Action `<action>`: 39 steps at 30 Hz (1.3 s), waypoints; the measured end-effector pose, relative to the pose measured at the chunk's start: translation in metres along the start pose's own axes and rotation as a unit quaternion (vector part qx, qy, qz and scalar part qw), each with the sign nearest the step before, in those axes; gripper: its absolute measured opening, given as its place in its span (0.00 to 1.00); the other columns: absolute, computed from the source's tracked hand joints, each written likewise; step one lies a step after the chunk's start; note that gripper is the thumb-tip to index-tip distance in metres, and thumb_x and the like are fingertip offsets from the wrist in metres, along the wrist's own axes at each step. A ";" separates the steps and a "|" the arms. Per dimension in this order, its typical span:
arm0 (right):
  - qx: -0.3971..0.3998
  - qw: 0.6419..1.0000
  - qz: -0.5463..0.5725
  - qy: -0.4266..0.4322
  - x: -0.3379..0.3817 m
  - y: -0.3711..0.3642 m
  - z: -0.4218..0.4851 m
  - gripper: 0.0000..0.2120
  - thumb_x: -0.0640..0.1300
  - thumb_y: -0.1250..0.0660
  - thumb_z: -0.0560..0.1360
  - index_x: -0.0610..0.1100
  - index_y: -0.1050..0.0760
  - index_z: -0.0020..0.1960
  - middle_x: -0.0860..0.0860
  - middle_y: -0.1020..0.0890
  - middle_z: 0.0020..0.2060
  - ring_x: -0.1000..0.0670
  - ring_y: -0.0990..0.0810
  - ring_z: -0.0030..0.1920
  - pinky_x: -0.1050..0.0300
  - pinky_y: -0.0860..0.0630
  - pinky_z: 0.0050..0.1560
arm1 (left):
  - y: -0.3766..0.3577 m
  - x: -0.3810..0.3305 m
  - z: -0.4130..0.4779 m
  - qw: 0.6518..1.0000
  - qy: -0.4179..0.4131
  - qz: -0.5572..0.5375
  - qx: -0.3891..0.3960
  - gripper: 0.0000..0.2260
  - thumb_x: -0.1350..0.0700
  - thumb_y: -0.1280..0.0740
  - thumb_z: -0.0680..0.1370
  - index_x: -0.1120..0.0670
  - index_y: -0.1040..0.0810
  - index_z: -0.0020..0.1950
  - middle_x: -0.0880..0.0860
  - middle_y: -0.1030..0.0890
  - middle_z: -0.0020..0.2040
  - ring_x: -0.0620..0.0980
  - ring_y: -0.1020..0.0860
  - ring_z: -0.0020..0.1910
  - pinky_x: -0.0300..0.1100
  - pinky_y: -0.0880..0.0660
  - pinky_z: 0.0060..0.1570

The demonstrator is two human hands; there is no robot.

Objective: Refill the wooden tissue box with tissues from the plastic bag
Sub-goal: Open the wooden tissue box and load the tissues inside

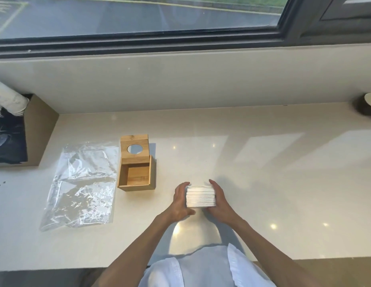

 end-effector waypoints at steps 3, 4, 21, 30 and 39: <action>0.040 0.999 -0.006 0.018 0.001 -0.010 0.005 0.46 0.31 0.32 0.71 0.44 0.55 0.79 0.50 0.50 0.77 0.53 0.48 0.77 0.58 0.48 0.75 | -0.005 -0.005 0.001 0.998 0.034 -0.060 0.009 0.43 0.61 0.29 0.73 0.55 0.54 0.79 0.57 0.46 0.77 0.58 0.41 0.76 0.52 0.38 0.74; 0.034 0.999 -0.001 0.017 0.000 -0.011 0.007 0.46 0.32 0.32 0.71 0.44 0.56 0.79 0.51 0.49 0.77 0.54 0.47 0.77 0.58 0.48 0.76 | -0.006 -0.002 0.002 0.995 0.055 -0.088 0.005 0.41 0.60 0.31 0.75 0.52 0.54 0.79 0.54 0.46 0.77 0.58 0.41 0.76 0.54 0.36 0.74; -0.097 0.979 -0.031 -0.179 0.012 0.048 0.127 0.21 0.48 0.33 0.76 0.44 0.28 0.67 0.45 0.22 0.61 0.46 0.21 0.58 0.57 0.29 0.51 | 0.078 -0.004 0.105 0.962 0.236 -0.054 -0.126 0.22 0.54 0.33 0.77 0.60 0.31 0.68 0.61 0.29 0.66 0.62 0.27 0.65 0.50 0.28 0.65; -0.119 0.988 0.040 -0.092 0.005 0.043 0.074 0.19 0.34 0.30 0.68 0.47 0.27 0.55 0.51 0.22 0.47 0.50 0.23 0.48 0.67 0.27 0.41 | 0.049 -0.007 0.062 0.977 0.133 -0.070 -0.149 0.21 0.66 0.34 0.71 0.57 0.30 0.64 0.56 0.33 0.59 0.57 0.28 0.59 0.45 0.27 0.62; -0.079 0.992 -0.085 0.048 -0.013 0.015 -0.015 0.25 0.38 0.37 0.75 0.64 0.36 0.62 0.65 0.29 0.56 0.61 0.26 0.57 0.66 0.27 0.56 | -0.004 -0.010 -0.026 0.984 -0.065 0.020 -0.163 0.21 0.70 0.38 0.74 0.62 0.35 0.66 0.55 0.34 0.59 0.57 0.30 0.57 0.51 0.25 0.59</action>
Point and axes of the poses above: each hand's wrist, its own z-axis towards the middle knuckle, its own y-axis out of the back of the hand, x = y × z, the point moved 7 cm from there along z, towards the middle knuckle
